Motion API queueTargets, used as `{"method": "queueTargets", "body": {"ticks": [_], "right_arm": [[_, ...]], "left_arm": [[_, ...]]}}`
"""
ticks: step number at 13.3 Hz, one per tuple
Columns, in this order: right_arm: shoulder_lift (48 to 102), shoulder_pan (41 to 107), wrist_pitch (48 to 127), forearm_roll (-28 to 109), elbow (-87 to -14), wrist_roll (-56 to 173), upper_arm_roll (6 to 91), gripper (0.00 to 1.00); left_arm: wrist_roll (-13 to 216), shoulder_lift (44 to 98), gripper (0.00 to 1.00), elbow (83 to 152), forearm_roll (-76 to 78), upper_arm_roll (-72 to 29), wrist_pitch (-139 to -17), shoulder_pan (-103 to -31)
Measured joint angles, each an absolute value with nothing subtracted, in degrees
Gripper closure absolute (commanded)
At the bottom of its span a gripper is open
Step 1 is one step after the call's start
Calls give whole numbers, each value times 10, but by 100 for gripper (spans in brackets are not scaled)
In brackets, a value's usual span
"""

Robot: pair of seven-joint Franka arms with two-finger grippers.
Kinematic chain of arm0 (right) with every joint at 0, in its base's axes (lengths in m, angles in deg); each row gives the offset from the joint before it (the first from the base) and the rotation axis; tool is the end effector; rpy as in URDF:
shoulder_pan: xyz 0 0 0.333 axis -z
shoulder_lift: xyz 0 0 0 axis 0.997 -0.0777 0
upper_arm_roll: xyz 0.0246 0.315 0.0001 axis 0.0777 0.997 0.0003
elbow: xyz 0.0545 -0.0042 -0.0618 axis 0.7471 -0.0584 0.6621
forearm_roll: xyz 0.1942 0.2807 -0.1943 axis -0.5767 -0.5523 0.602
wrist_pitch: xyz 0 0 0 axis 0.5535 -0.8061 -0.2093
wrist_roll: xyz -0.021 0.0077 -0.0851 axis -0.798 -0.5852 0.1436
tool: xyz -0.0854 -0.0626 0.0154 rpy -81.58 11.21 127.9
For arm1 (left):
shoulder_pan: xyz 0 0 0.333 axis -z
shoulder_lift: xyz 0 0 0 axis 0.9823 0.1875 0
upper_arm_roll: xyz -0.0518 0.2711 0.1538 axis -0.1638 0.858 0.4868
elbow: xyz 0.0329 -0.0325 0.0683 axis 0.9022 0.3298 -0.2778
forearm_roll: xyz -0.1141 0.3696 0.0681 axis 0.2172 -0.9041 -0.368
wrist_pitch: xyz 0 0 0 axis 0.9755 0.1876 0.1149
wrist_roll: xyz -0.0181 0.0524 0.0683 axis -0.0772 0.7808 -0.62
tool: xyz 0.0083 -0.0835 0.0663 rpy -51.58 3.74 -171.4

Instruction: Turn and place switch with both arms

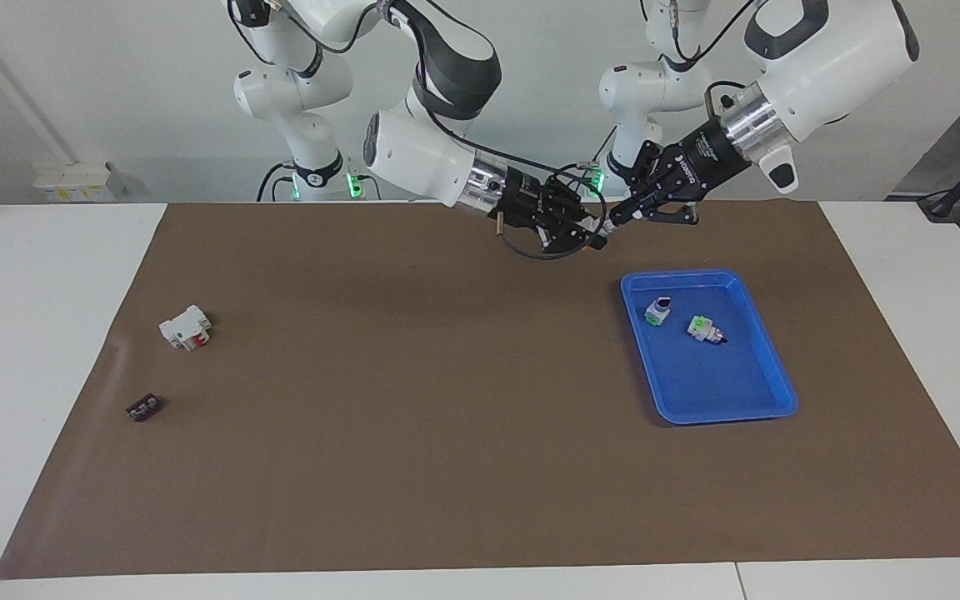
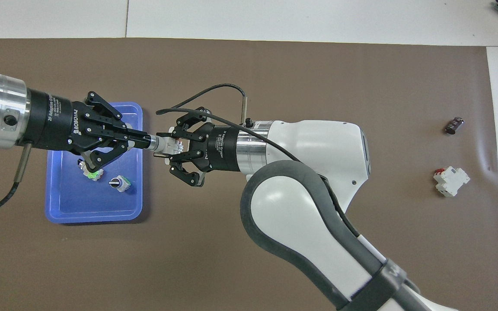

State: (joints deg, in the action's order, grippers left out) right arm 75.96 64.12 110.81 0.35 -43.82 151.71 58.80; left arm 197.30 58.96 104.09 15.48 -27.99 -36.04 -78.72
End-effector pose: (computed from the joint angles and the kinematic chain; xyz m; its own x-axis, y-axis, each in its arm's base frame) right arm 0.5350 0.4059 0.5131 -0.0169 -0.4241 -0.9055 -0.9933 0.1106 -0.0333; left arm 0.5355 -0.1582 0.6235 -0.2761 0.7523 -0.5982 0.9595 0.1795 -0.2170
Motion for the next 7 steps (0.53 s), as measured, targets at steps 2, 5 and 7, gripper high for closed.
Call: {"method": "queueTargets", "body": {"ticks": [2, 5, 7], "right_arm": [[765, 641, 1103, 3, -443, 1517, 588, 100], [771, 641, 1096, 4, -451, 1515, 588, 100], [776, 641, 1092, 4, -459, 1514, 588, 100]], "left_arm": [[1891, 586, 100, 1041, 153, -281, -352, -787], [1729, 578, 100, 1049, 151, -282, -346, -788], [1635, 571, 100, 1060, 150, -283, -346, -788]]}}
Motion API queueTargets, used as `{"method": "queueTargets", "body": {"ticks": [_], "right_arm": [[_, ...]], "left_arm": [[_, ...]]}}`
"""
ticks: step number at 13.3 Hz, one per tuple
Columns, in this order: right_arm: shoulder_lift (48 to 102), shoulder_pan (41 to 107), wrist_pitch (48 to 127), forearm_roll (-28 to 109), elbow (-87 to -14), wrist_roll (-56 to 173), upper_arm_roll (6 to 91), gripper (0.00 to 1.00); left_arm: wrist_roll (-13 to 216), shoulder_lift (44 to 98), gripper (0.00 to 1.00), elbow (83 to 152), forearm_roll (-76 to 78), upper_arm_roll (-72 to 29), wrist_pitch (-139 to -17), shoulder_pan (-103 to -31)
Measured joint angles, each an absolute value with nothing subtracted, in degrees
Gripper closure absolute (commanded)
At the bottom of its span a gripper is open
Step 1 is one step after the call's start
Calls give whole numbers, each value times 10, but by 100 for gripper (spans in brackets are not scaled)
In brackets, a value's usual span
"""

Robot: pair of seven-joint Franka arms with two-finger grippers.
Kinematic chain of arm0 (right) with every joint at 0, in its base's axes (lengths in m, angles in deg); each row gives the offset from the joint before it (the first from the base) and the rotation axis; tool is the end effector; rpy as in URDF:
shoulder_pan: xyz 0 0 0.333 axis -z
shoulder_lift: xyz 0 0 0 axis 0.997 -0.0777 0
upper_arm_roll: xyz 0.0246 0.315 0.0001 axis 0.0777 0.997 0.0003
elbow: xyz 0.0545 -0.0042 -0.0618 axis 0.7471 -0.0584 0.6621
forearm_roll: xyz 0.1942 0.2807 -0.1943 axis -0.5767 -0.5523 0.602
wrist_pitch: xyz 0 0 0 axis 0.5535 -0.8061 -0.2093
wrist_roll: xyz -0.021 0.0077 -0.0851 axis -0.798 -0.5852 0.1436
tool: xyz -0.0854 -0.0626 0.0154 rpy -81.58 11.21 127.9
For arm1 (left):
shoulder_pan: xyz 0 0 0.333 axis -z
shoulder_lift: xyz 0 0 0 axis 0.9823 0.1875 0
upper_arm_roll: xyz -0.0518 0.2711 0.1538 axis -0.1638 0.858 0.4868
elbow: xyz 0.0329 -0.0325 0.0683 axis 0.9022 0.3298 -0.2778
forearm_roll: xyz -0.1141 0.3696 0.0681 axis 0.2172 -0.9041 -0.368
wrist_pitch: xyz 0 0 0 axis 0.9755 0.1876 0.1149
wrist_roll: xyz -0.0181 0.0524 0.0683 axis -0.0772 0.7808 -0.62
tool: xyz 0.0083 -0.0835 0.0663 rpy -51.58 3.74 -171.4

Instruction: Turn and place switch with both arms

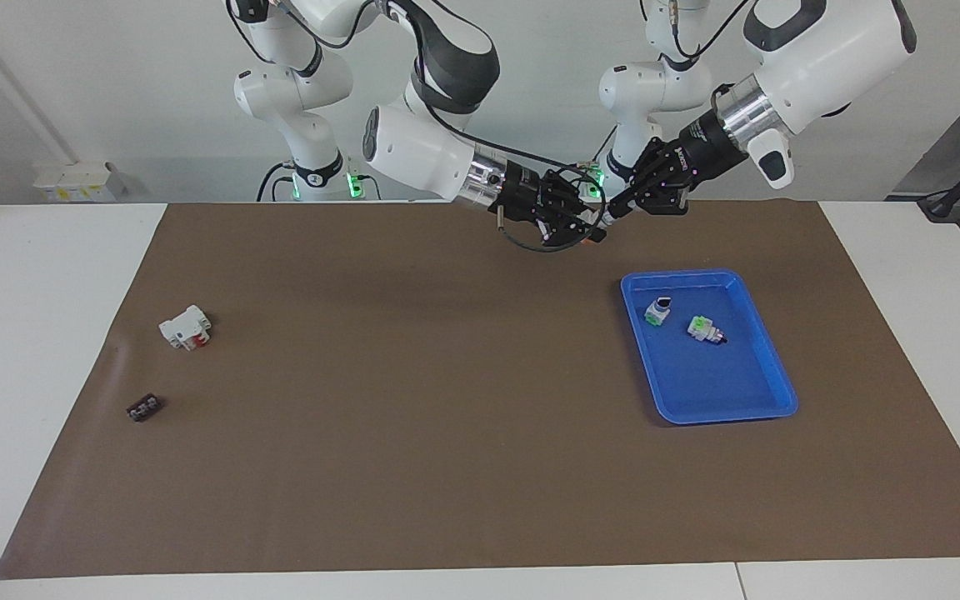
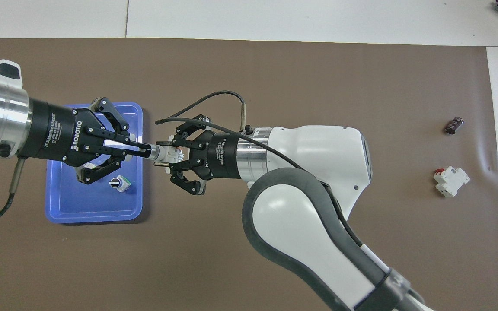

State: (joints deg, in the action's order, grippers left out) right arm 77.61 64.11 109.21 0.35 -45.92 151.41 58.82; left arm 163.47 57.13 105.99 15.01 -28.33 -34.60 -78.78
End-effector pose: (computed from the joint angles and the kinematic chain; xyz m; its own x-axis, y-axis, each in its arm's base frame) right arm 0.5233 0.4054 0.5118 -0.0119 -0.4334 -0.9011 -0.9965 0.0801 -0.0253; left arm 0.5217 -0.1609 0.6222 0.3087 0.7284 -0.6117 0.9475 -0.2920 0.1305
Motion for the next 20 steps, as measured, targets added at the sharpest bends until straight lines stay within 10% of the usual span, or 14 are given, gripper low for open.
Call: {"method": "queueTargets", "body": {"ticks": [20], "right_arm": [[783, 637, 1080, 4, -471, 1512, 590, 100]], "left_arm": [[1121, 559, 100, 1074, 143, -285, -320, -795]]}}
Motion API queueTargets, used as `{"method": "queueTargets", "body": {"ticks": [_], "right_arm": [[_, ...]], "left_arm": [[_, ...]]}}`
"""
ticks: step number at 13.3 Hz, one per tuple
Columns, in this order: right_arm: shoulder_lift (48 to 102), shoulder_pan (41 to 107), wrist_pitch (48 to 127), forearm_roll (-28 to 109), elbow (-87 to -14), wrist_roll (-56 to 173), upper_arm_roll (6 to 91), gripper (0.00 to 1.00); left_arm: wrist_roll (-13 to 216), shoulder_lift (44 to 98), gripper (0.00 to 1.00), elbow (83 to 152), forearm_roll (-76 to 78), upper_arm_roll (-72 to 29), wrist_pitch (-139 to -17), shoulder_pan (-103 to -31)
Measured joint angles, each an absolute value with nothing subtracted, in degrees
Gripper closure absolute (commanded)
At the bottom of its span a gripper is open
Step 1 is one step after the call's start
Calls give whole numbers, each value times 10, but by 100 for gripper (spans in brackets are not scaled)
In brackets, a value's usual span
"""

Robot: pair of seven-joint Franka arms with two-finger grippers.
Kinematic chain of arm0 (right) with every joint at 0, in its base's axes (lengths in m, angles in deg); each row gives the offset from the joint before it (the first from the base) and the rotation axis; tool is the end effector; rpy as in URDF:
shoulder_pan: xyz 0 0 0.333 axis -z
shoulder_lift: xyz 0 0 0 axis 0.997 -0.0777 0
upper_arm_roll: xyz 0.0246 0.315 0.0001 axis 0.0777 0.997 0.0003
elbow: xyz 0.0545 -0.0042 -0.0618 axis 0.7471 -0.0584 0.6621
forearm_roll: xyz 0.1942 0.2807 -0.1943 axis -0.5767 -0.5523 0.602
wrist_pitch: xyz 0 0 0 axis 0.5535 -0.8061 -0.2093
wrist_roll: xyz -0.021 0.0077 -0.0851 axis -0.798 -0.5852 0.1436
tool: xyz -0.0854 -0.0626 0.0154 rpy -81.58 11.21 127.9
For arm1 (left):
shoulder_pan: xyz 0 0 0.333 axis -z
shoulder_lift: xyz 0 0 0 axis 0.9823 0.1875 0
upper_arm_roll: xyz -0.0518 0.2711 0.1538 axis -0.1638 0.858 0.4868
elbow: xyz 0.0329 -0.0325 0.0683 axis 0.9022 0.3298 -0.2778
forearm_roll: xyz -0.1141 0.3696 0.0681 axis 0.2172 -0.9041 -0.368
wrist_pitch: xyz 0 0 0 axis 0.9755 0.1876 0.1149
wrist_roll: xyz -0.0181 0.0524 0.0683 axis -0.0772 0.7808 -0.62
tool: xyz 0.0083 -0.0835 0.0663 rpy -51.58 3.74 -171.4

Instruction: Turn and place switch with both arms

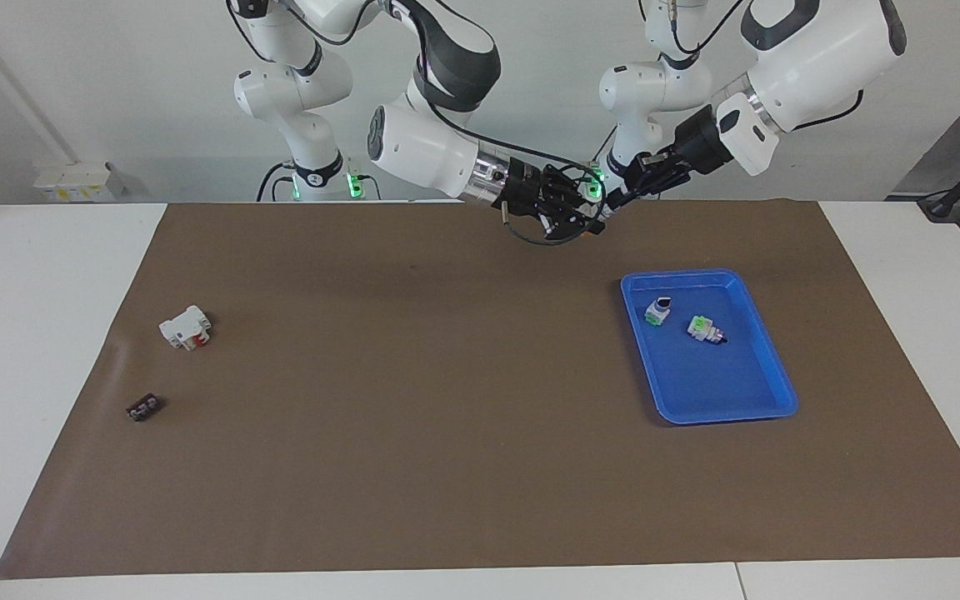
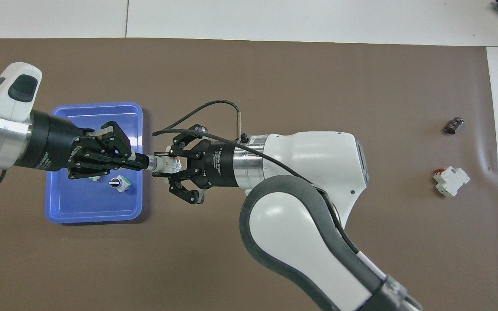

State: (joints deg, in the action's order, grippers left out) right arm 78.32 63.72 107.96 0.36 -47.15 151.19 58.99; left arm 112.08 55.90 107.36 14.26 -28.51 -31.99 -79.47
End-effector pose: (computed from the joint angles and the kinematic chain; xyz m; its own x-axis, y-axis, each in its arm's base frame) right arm 0.5128 0.4105 0.5080 -0.0079 -0.4395 -0.8982 -0.9988 0.0476 -0.0145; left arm 0.5111 -0.1569 0.6180 0.9270 0.2141 -0.3079 0.3541 -0.7699 0.5309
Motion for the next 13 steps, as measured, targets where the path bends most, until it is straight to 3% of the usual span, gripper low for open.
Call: {"method": "queueTargets", "body": {"ticks": [3, 4, 5, 8, 13], "right_arm": [[783, 637, 1080, 4, -471, 1512, 590, 100], [783, 637, 1080, 4, -471, 1512, 590, 86], [783, 636, 1080, 4, -471, 1512, 590, 58], [781, 636, 1084, 4, -472, 1512, 590, 3], [785, 636, 1097, 52, -468, 1510, 590, 1]], "left_arm": [[1103, 558, 100, 1074, 142, -285, -319, -795], [1096, 558, 100, 1074, 141, -285, -319, -795], [1085, 558, 100, 1074, 140, -285, -319, -795], [1069, 555, 100, 1075, 138, -290, -310, -795], [1066, 545, 100, 1081, 137, -301, -296, -794]]}}
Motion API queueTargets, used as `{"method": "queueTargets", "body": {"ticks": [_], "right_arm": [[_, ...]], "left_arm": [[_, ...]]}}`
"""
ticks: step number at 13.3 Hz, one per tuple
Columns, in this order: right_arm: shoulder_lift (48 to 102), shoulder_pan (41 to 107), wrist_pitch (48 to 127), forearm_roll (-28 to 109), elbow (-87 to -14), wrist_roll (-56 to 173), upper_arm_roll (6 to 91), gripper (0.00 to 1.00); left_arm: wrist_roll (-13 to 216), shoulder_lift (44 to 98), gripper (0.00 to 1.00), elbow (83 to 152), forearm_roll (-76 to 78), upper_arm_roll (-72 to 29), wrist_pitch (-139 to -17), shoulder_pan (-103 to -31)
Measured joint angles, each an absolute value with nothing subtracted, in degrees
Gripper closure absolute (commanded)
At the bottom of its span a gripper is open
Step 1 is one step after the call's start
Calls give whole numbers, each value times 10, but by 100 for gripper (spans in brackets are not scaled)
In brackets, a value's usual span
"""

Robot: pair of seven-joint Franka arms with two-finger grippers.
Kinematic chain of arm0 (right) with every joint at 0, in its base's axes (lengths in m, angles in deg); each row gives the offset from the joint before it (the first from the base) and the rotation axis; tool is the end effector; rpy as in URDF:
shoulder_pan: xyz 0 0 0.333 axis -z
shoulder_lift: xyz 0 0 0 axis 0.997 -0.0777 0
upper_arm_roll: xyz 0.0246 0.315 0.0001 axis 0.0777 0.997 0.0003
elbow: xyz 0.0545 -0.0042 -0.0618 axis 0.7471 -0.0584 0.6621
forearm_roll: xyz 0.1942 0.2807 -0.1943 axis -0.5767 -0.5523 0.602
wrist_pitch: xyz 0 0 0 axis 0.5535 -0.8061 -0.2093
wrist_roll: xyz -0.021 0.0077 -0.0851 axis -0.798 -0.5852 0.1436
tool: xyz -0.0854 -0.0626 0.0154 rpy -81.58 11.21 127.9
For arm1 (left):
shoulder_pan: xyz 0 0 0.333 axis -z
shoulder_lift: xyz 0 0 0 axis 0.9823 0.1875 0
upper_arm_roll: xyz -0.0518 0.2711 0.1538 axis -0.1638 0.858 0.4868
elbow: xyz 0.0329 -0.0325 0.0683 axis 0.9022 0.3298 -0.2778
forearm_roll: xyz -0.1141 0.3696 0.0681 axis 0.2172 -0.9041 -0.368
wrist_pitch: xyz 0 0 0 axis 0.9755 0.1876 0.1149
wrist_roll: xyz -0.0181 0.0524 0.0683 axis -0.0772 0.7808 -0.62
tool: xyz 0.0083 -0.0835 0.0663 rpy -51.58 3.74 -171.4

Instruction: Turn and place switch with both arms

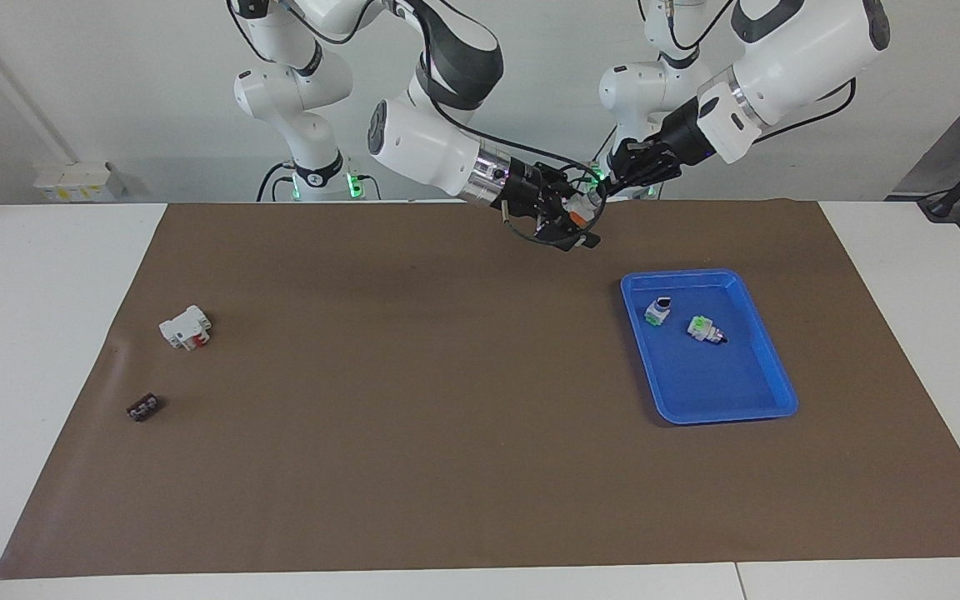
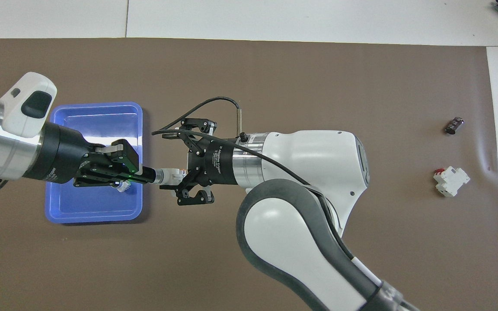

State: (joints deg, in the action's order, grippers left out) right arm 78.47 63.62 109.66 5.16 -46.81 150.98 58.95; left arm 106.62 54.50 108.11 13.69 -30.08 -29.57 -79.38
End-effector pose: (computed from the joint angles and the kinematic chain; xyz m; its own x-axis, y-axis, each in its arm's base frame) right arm 0.5155 0.4084 0.5134 0.0612 -0.4898 -0.8697 -0.9951 0.0379 -0.0913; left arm 0.4940 -0.1726 0.6203 0.9576 0.0923 -0.2729 0.2314 -0.8109 0.5375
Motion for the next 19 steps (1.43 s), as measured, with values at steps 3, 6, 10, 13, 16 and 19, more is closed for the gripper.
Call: {"method": "queueTargets", "body": {"ticks": [3, 6, 10, 13, 16, 19], "right_arm": [[808, 642, 1099, 77, -489, 1509, 589, 1], [862, 673, 1079, 120, -530, 1488, 582, 1], [912, 742, 980, 282, -560, 1433, 579, 0], [915, 769, 944, 463, -564, 1363, 578, 1], [915, 789, 938, 603, -566, 1264, 578, 1], [916, 812, 900, 677, -557, 1179, 577, 1]], "left_arm": [[1050, 542, 100, 1084, 125, -302, -295, -794], [1030, 537, 100, 1097, 92, -296, -272, -795], [1004, 532, 100, 1113, 30, -289, -282, -798], [968, 523, 100, 1145, -64, -295, -325, -796], [908, 518, 100, 1196, -144, -297, -414, -796], [875, 528, 100, 1234, -210, -295, -488, -798]]}}
